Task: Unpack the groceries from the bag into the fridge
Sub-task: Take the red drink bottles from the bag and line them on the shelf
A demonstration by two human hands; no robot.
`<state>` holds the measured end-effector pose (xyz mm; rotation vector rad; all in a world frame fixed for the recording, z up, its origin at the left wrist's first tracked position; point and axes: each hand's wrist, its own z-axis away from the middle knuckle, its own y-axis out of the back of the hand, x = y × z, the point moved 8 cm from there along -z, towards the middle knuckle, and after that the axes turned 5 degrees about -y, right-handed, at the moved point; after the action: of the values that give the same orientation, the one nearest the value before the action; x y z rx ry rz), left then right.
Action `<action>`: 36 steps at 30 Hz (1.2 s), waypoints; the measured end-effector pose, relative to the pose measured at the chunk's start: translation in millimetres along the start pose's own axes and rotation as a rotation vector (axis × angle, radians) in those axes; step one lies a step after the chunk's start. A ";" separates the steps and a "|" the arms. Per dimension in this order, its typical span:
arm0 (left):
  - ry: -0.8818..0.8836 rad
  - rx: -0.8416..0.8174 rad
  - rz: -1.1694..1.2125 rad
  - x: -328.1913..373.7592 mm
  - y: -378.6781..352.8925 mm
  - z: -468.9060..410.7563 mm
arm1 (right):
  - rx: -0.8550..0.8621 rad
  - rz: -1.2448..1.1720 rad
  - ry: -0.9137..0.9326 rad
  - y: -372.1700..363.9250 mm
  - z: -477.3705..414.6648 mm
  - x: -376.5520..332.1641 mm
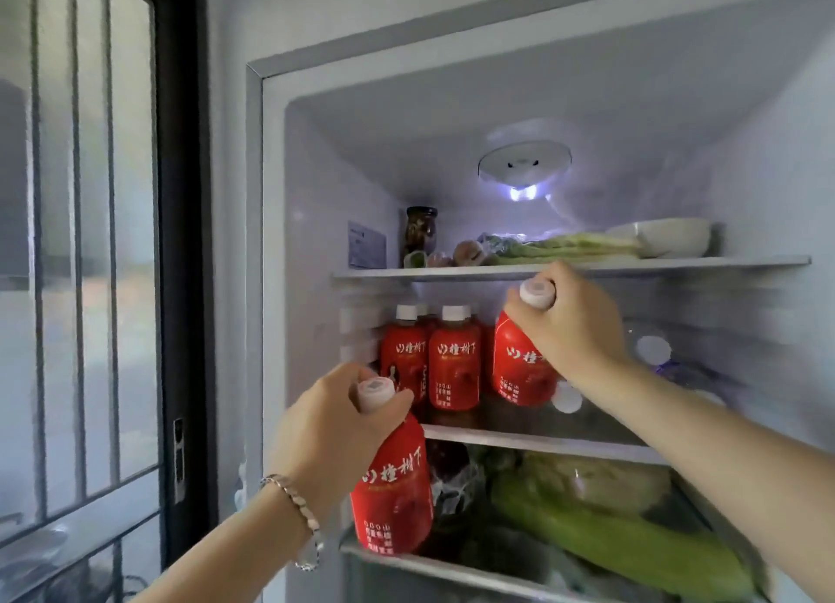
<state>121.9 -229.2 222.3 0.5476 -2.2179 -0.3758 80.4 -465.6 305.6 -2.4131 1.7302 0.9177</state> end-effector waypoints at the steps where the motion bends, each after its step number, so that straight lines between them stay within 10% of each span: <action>1: -0.006 0.007 -0.002 -0.8 -1.8 -6.8 | -0.033 0.059 0.050 -12.1 -2.2 -0.7; 13: -0.055 0.041 0.033 -8.5 5.6 -32.7 | -0.136 0.119 -0.075 -75.7 -36.3 56.9; 21: -0.048 0.050 0.077 -20.5 7.5 -38.6 | -0.565 0.327 -0.173 -111.6 -18.6 86.5; 36: -0.090 0.069 0.144 -16.2 -2.9 -44.2 | -0.781 0.058 -0.266 -124.7 -16.5 91.5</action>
<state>166.0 -227.5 238.7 0.4119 -2.3480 -0.2536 215.4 -502.3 237.8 -2.4298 1.5280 2.1325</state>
